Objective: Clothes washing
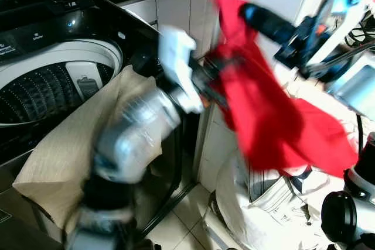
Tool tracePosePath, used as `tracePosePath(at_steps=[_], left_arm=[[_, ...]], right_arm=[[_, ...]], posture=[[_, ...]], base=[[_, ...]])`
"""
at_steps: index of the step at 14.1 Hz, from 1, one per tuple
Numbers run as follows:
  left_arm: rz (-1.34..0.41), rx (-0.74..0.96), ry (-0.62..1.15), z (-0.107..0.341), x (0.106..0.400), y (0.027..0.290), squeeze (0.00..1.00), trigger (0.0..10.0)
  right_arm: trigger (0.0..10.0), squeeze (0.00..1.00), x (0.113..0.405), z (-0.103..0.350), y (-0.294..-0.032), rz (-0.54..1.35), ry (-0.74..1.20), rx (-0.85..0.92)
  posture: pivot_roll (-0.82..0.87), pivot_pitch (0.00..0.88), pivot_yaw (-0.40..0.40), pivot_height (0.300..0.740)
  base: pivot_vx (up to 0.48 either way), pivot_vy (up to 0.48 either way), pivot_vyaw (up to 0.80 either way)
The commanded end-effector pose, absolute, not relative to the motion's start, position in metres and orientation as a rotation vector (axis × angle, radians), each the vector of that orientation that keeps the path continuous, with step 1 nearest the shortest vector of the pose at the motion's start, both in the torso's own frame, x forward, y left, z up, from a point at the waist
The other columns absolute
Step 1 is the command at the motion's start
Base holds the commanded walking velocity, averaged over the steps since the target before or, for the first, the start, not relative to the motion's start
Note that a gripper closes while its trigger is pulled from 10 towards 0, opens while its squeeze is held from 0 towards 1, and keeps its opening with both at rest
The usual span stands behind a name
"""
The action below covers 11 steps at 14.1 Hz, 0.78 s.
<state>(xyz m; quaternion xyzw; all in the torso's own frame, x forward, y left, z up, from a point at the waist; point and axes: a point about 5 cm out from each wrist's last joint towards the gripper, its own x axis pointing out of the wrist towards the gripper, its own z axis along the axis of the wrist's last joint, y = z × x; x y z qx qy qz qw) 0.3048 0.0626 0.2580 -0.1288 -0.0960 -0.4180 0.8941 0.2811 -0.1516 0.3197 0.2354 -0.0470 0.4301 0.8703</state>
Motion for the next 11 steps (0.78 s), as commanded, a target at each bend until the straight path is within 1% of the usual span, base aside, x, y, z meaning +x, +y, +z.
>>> tracePosePath(at_steps=[1,2,3,4,5,6,7,8,9,10,11], left_arm=[[-0.735,-0.225,-0.297,0.281,0.319,0.092,0.0,0.0],[-0.598,-0.161,-0.366,0.302,0.331,0.123,0.0,0.0],[-0.353,-0.046,-0.485,0.338,0.343,0.172,0.0,0.0],[-0.136,0.082,-0.614,0.376,0.341,0.214,0.0,0.0],[0.025,0.191,-0.732,0.412,0.331,0.244,0.0,0.0],[0.108,0.315,-0.773,0.428,0.326,0.257,0.0,0.0],[0.144,0.419,-0.617,0.408,0.341,0.266,0.0,0.0],[0.117,0.478,-0.416,0.376,0.357,0.269,0.0,2.8],[0.038,0.454,-0.182,0.327,0.373,0.267,0.0,10.0],[-0.028,0.492,-0.026,0.295,0.378,0.265,0.0,10.0],[-0.039,0.486,0.091,0.271,0.378,0.268,0.0,10.0]], right_arm=[[10.0,1.0,0.277,0.333,-0.157,0.877,-0.168,0.463],[10.0,0.0,0.275,0.337,-0.16,0.872,-0.199,0.44],[10.0,0.0,0.27,0.342,-0.161,0.896,-0.248,0.43],[10.0,0.0,0.266,0.343,-0.159,0.92,-0.268,0.419],[10.0,0.0,0.264,0.34,-0.155,0.935,-0.258,0.405],[10.0,0.0,0.265,0.336,-0.152,0.932,-0.24,0.396],[10.0,0.0,0.267,0.33,-0.148,0.921,-0.212,0.375],[10.0,0.0,0.268,0.325,-0.144,0.919,-0.182,0.342],[10.0,0.0,0.268,0.314,-0.137,0.924,-0.108,0.267],[10.0,0.0,0.266,0.305,-0.131,0.944,-0.057,0.208],[10.0,0.0,0.262,0.299,-0.125,0.976,-0.024,0.171]], posture=[[-0.07,0.0,-0.009,0.74],[-0.08,0.0,-0.005,0.74],[-0.07,0.0,-0.003,0.74],[-0.07,0.0,-0.003,0.74],[-0.07,0.0,-0.003,0.74],[-0.06,0.0,-0.004,0.74],[-0.06,0.0,-0.004,0.74],[-0.05,0.0,-0.007,0.74],[-0.06,0.0,-0.008,0.74],[-0.06,0.0,-0.005,0.74],[-0.06,0.0,-0.005,0.74]], base=[[0.0,0.0,0.0],[0.0,0.0,0.0],[0.0,0.0,0.0],[0.0,0.0,0.0],[0.0,0.0,0.0],[0.0,0.0,0.0],[0.0,0.0,0.0],[0.0,0.0,0.0],[0.0,0.0,0.0],[0.0,0.0,0.0],[0.0,0.0,0.0]])
